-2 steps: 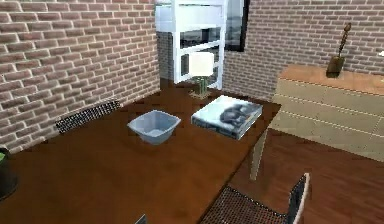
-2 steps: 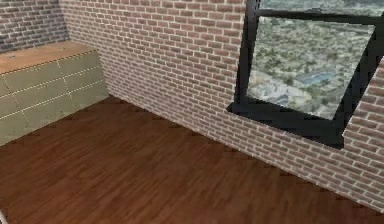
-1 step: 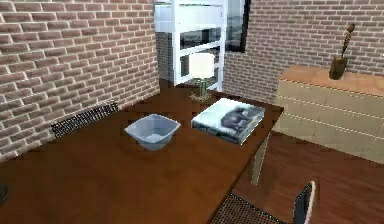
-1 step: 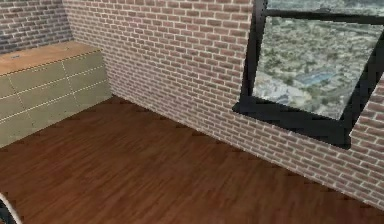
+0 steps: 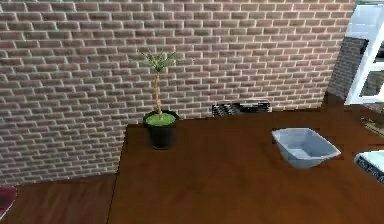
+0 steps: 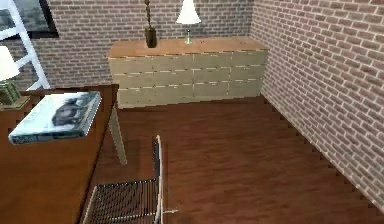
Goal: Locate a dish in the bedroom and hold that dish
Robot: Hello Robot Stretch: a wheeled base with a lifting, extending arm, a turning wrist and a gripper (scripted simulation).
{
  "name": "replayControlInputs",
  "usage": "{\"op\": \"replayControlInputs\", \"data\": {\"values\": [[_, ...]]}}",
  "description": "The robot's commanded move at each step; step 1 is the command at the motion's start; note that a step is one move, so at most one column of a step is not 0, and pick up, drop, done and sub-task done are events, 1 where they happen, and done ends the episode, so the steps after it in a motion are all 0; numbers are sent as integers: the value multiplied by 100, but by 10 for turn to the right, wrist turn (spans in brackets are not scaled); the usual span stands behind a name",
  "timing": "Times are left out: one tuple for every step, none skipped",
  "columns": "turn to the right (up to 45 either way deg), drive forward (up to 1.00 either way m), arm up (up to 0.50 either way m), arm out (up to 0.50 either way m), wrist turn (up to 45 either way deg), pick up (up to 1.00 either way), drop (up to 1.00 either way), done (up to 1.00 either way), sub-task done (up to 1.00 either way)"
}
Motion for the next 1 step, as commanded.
{"op": "replayControlInputs", "data": {"values": [[-450, 0, 0, 0, 0, 0, 0, 0, 0]]}}
